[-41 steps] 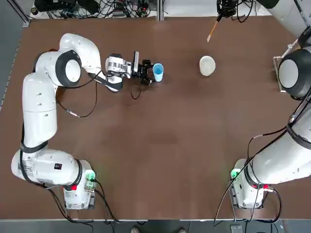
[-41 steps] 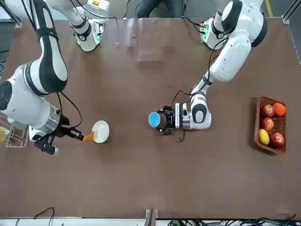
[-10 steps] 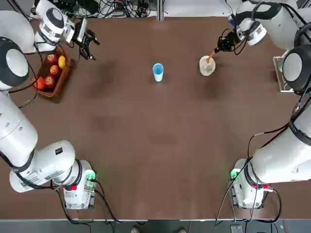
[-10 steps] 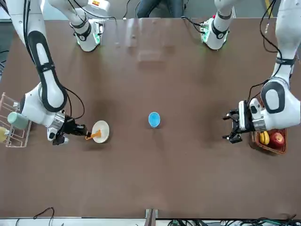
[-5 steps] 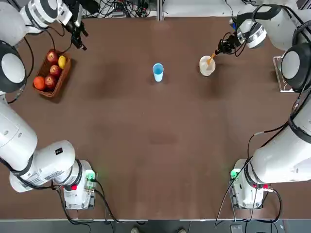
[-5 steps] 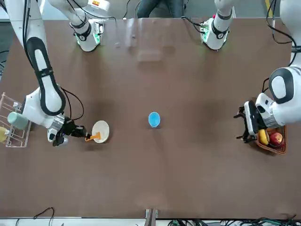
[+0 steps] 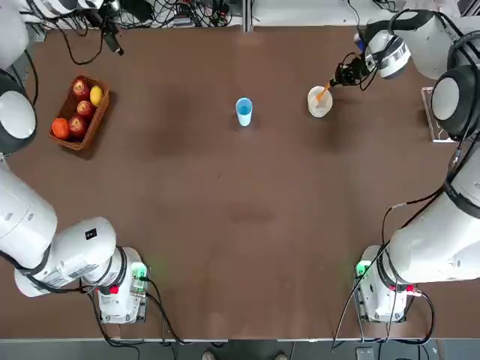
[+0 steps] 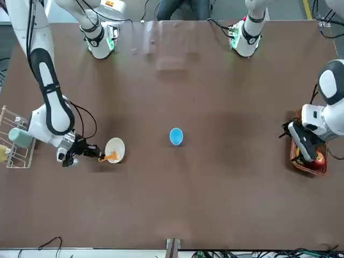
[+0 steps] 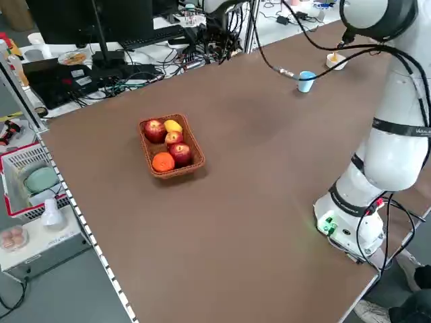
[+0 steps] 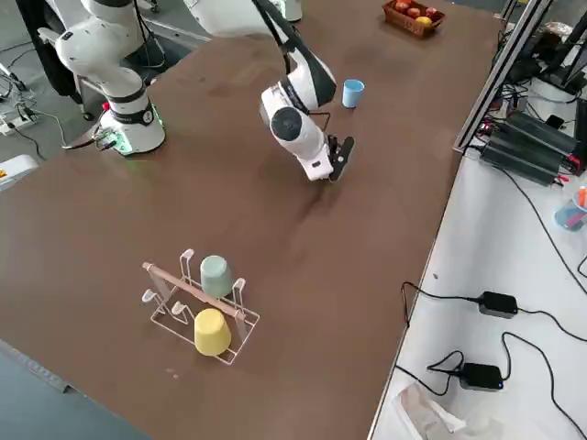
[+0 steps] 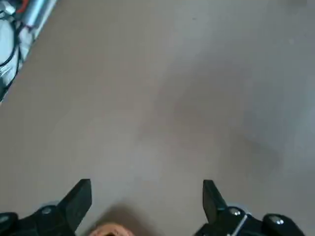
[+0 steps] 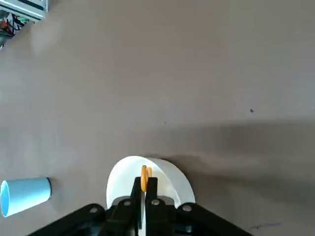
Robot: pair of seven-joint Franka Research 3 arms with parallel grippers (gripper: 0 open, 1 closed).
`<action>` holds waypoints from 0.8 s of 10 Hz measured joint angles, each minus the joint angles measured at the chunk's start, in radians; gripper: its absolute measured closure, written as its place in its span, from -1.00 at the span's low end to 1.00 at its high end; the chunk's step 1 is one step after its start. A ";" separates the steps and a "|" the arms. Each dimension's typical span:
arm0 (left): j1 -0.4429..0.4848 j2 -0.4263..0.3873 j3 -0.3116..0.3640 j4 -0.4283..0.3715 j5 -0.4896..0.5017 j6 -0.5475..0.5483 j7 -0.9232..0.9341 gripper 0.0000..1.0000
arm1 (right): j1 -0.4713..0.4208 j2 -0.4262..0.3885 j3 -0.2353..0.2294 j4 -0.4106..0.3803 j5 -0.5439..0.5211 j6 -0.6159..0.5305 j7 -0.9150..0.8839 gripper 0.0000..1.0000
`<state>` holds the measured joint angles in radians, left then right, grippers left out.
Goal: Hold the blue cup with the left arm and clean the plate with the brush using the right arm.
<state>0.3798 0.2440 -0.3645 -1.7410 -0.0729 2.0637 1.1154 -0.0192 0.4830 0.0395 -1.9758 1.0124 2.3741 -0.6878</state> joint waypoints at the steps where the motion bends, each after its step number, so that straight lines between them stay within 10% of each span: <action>1: 0.000 -0.020 0.001 0.000 0.005 -0.003 -0.095 -0.99 | 0.000 0.006 0.000 -0.001 0.027 -0.001 -0.024 0.91; 8: 0.000 -0.078 -0.001 0.007 0.034 -0.058 -0.821 -1.00 | -0.006 0.047 0.000 -0.016 0.164 -0.016 -0.216 0.77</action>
<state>0.3799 0.1657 -0.3657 -1.7336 -0.0387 2.0055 0.2948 -0.0253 0.5297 0.0391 -1.9917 1.1768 2.3579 -0.9036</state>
